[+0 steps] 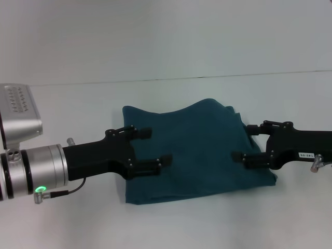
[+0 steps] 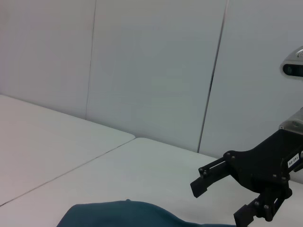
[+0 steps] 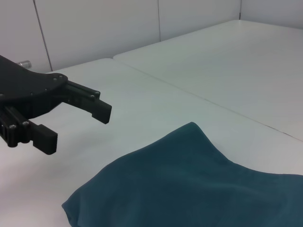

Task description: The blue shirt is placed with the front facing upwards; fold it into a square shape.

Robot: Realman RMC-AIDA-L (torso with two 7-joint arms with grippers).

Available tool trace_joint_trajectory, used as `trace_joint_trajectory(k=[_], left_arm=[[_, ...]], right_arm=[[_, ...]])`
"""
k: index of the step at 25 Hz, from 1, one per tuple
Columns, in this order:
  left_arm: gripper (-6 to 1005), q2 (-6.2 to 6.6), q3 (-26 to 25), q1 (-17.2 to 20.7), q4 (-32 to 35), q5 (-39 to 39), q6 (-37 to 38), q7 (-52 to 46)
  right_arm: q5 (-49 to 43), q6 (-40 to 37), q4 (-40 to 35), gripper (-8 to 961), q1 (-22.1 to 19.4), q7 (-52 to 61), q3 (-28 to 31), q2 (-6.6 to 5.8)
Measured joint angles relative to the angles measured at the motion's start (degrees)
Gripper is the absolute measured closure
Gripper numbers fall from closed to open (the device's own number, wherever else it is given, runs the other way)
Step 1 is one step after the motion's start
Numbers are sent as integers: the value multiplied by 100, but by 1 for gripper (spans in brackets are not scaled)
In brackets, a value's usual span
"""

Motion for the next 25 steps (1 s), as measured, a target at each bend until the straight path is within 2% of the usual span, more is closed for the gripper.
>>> trace_joint_trajectory(k=[25], left_arm=[[104, 0, 0, 44, 0, 0, 0, 0]], right_arm=[[-1, 1, 34, 26, -9, -6, 0, 0]])
